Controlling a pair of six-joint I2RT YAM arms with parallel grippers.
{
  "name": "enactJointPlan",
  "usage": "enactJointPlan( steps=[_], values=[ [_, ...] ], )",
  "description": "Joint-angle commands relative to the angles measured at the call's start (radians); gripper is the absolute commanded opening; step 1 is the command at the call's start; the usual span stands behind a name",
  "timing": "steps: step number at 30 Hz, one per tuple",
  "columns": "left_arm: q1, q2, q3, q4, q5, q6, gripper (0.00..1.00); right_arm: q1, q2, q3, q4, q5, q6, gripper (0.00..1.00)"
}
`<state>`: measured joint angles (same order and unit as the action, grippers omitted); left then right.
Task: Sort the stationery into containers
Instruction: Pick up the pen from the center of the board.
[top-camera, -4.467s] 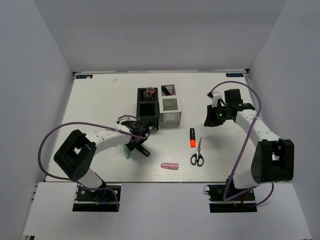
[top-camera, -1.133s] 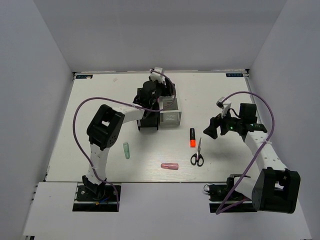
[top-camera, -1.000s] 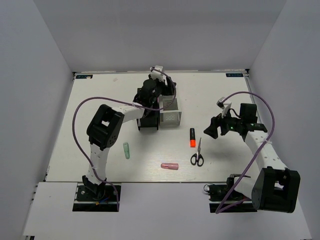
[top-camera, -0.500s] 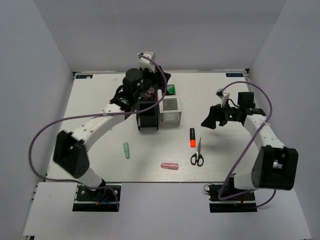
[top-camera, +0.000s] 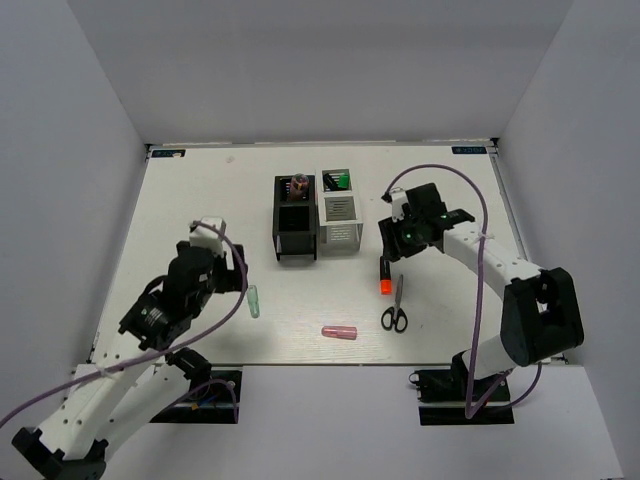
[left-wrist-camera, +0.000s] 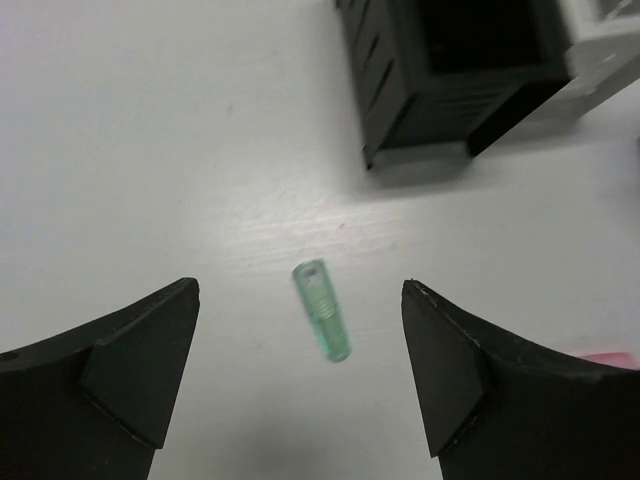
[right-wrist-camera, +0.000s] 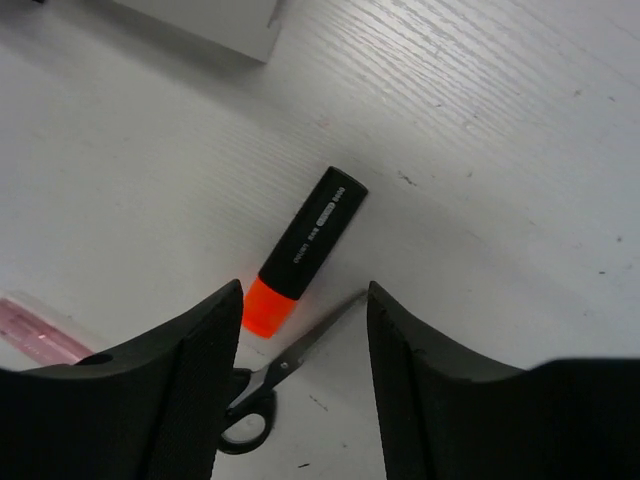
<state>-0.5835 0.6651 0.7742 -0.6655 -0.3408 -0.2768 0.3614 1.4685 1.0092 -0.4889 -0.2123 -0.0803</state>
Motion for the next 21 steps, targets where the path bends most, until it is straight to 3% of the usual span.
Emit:
enactJointPlan(
  steps=[1, 10, 21],
  values=[
    [0.005, -0.081, -0.059, -0.106, -0.101, -0.024, 0.93, 0.06, 0.001, -0.009, 0.05, 0.249, 0.074, 0.57],
    [0.004, -0.141, -0.188, -0.068, -0.124, -0.038, 0.94, 0.132, 0.058, -0.121, 0.176, 0.385, 0.209, 0.6],
    [0.004, -0.18, -0.21, -0.075, -0.139, -0.041, 0.95, 0.166, 0.088, -0.149, 0.25, 0.286, 0.29, 0.59]
  ],
)
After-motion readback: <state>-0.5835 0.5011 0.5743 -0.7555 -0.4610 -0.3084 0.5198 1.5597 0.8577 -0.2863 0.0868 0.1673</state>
